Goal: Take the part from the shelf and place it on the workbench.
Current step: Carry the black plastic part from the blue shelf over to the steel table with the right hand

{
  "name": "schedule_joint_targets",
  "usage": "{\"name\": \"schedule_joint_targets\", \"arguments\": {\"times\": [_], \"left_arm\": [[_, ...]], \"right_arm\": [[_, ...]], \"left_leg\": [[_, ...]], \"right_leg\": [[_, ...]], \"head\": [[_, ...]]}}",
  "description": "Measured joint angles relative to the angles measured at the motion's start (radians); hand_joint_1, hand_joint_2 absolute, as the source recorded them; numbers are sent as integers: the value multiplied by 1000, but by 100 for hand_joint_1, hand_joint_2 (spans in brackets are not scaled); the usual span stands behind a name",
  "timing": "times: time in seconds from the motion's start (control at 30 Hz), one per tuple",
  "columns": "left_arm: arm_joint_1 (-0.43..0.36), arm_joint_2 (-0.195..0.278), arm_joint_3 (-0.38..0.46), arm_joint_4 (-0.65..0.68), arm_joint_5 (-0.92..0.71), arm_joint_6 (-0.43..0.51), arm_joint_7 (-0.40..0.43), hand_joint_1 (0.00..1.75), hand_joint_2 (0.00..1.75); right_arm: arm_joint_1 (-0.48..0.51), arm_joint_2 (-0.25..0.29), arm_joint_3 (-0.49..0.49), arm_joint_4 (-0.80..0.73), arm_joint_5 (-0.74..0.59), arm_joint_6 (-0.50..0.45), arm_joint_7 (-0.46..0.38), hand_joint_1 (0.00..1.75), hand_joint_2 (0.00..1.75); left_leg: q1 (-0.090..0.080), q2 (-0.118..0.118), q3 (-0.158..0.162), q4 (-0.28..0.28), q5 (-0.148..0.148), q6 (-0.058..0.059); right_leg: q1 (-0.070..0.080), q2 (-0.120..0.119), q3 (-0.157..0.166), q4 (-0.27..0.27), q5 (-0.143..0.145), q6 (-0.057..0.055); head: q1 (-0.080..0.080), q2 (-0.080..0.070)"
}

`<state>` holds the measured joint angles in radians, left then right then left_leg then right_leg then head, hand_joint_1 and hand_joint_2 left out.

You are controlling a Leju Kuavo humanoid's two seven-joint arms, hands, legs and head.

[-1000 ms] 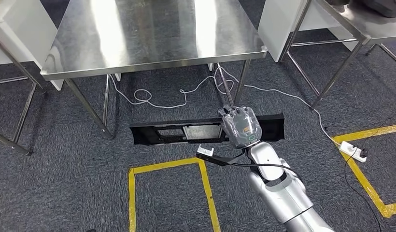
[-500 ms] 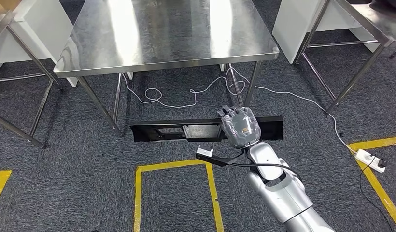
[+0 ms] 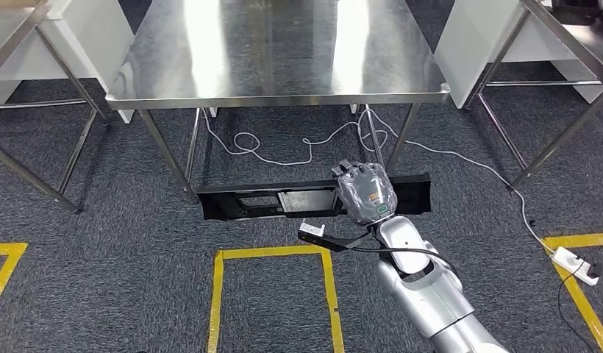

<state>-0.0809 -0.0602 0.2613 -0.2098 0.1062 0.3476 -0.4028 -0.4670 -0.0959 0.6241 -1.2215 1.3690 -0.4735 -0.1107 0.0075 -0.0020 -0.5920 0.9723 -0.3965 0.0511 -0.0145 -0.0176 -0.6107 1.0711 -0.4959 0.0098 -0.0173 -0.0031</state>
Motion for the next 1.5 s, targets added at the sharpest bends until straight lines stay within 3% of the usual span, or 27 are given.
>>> {"name": "schedule_joint_targets", "arguments": {"times": [0.07,0.1,0.13,0.17,0.23,0.3,0.4,0.47,0.53,0.6,0.63,0.67,0.73,0.8,0.97,1.0,1.1,1.13,1.17,1.23,1.3,1.33,1.43,1.5], "left_arm": [[-1,0,0,0,-4,0,1,0,175],[-1,0,0,0,-6,0,2,0,175],[-1,0,0,0,-8,0,2,0,175],[-1,0,0,0,-10,0,3,0,175],[-1,0,0,0,-13,0,5,0,175],[-2,1,0,0,-15,0,7,0,175],[-2,4,0,0,-16,-3,8,0,175],[-2,6,0,0,-16,-2,6,0,175],[-3,6,0,0,-16,1,6,0,175],[-4,7,0,0,-16,2,5,0,175],[-3,7,1,0,-16,2,5,0,175],[-3,7,1,0,-15,2,5,0,175],[-3,9,3,0,-15,2,5,0,175],[-4,11,4,0,-17,2,4,0,175],[-2,13,5,0,-25,-1,4,0,175],[-2,12,5,0,-28,-2,4,0,175],[-2,12,5,0,-35,-5,7,0,175],[-2,12,5,0,-36,-7,8,0,175],[-2,12,5,0,-37,-9,10,0,175],[-1,12,5,0,-38,-13,13,0,175],[-1,13,6,0,-37,-14,14,0,175],[0,14,6,0,-36,-14,14,0,175],[3,17,10,0,-34,-13,14,0,175],[6,19,14,0,-32,-12,11,0,175]], "right_arm": [[7,-3,-3,4,3,-3,6,175,175],[14,-5,-5,5,6,-4,8,175,175],[20,-6,-7,6,9,-4,11,175,175],[25,-8,-10,7,12,-5,15,175,175],[29,-9,-16,7,18,-6,19,175,175],[33,-8,-20,4,22,-10,21,175,175],[40,-4,-25,-3,36,-17,26,175,175],[42,2,-27,-6,50,-17,29,175,175],[43,10,-28,-8,60,-16,31,175,175],[44,13,-28,-8,64,-15,32,175,175],[45,14,-28,-8,65,-15,32,175,175],[46,14,-28,-8,66,-15,32,175,175],[47,17,-33,-9,75,-15,35,175,175],[47,20,-43,-13,93,-16,48,175,175],[34,13,-96,-21,135,-19,84,175,175],[25,9,-111,-22,136,-19,85,175,175],[-2,-7,-149,-18,136,-19,80,175,175],[-10,-13,-159,-15,136,-19,78,175,175],[-18,-19,-168,-12,136,-19,75,175,175],[-42,-30,-185,-4,136,-18,71,175,175],[-71,-37,-196,4,136,-17,67,175,175],[-83,-39,-199,8,136,-16,66,175,175],[-103,-40,-205,20,137,-16,63,175,175],[-124,-40,-206,34,133,-16,55,175,175]], "left_leg": [[-3,-11,-1,0,0,4],[-4,-18,-1,0,0,5],[-5,-25,-1,0,-1,5],[-6,-32,-1,1,-1,4],[-6,-43,0,5,-3,0],[-10,-49,-3,12,-9,-10],[-7,-50,-7,18,-15,-25],[-4,-36,-17,47,-35,-37],[1,-15,-59,142,-88,-50],[7,-5,-121,260,-137,-60],[9,-3,-139,290,-141,-63],[11,-2,-140,284,-126,-63],[12,0,-89,174,-56,-55],[7,3,-31,59,-14,-43],[-1,-2,-7,11,-7,-14],[0,-3,-2,3,-3,-7],[0,-6,0,-1,-2,1],[0,-9,0,0,-3,2],[0,-13,1,0,-4,1],[-1,-19,3,3,-7,-4],[-6,-21,0,15,-16,-14],[-8,-21,-2,20,-20,-19],[-2,-19,-5,28,-28,-33],[3,-12,-26,77,-58,-45]], "right_leg": [[-2,9,-70,138,-51,-5],[-4,11,-96,183,-63,-2],[-4,12,-104,191,-58,4],[-5,12,-90,156,-38,13],[-7,16,-23,11,21,25],[-8,19,27,-86,55,20],[-8,19,35,-96,63,2],[-14,19,38,-99,65,-9],[-15,19,42,-100,64,-17],[-13,18,44,-99,62,-21],[-12,18,44,-99,61,-22],[-11,17,44,-98,60,-23],[-10,17,48,-99,58,-22],[-4,17,50,-98,54,-17],[1,13,38,-80,38,5],[2,14,18,-40,20,3],[-1,16,-89,160,-56,-6],[-2,16,-114,199,-63,-2],[-3,16,-118,199,-53,7],[-8,16,-67,80,6,28],[-13,16,-3,-52,57,33],[-14,17,12,-81,67,28],[-13,18,17,-88,71,7],[-18,18,21,-90,72,-6]], "head": [[2,0],[2,0],[2,0],[2,0],[3,0],[2,0],[1,0],[-1,0],[-5,0],[-7,0],[-7,0],[-7,0],[-7,0],[-7,0],[-5,0],[-3,0],[-1,0],[0,0],[1,0],[2,0],[3,0],[1,0],[-2,0],[-5,0]]}}
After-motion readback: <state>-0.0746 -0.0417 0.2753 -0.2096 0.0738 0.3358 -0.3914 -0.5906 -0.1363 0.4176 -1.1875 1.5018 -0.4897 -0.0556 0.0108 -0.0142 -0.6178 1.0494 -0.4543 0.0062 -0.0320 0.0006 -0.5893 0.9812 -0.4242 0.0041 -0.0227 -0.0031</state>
